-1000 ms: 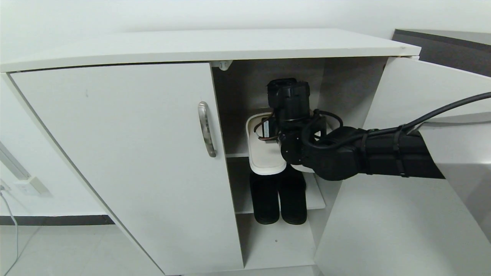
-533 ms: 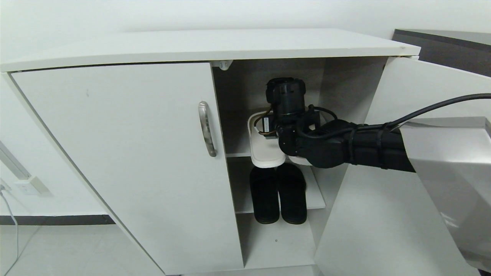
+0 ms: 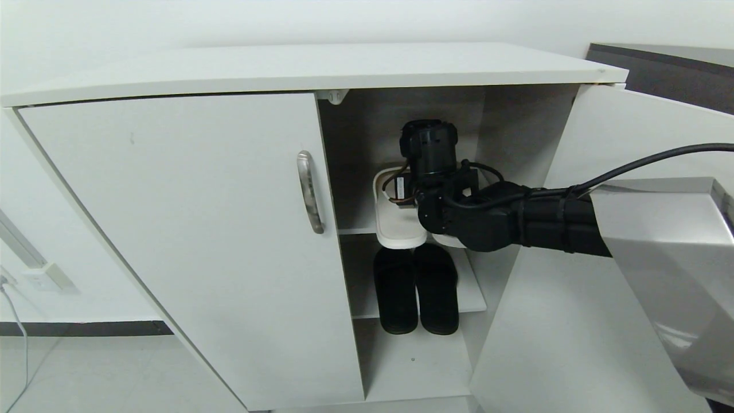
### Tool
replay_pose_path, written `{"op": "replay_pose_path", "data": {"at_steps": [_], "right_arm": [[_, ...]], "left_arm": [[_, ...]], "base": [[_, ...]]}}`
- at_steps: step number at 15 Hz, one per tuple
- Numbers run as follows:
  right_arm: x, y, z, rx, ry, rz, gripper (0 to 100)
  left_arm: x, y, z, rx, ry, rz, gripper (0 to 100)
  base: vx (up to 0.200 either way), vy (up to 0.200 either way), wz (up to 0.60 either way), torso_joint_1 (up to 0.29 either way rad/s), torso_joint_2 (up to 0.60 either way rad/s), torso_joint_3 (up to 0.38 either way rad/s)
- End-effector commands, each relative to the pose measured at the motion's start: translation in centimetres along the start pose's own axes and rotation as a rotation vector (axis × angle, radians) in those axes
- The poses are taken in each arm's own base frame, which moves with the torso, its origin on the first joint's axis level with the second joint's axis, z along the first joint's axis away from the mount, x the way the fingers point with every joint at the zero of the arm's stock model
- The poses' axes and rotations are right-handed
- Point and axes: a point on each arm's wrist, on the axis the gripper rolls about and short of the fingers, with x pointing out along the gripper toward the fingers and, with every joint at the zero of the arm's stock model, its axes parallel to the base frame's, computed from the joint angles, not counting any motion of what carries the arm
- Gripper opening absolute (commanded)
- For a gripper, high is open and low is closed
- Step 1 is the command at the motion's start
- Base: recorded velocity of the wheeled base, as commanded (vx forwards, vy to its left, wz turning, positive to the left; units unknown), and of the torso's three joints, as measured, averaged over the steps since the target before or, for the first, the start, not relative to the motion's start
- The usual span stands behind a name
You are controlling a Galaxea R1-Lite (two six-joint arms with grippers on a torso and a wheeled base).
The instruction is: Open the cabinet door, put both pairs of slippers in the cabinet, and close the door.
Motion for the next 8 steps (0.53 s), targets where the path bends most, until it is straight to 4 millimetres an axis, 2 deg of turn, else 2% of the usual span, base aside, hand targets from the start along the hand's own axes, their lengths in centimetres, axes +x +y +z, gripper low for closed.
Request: {"op": "replay_pose_path", "data": {"at_steps": [1,4,8], "right_arm": [[-0.70,-0.24,1.11,0.016,-0.019,0.006,0],[-1.24,-0.51,2.02,0.031,-0.036,0.009,0],[-0.93,-0.38,1.57,0.027,-0.029,0.007,0]], "left_arm": [[0.01,0.00,0.01,0.000,0.001,0.000,0],[0.01,0.00,0.01,0.000,0.001,0.000,0],[0.01,0.00,0.01,0.000,0.001,0.000,0]], "base": [[0.000,0.000,0.00,0.000,0.00,0.000],[0.000,0.000,0.00,0.000,0.00,0.000],[0.000,0.000,0.00,0.000,0.00,0.000]]}}
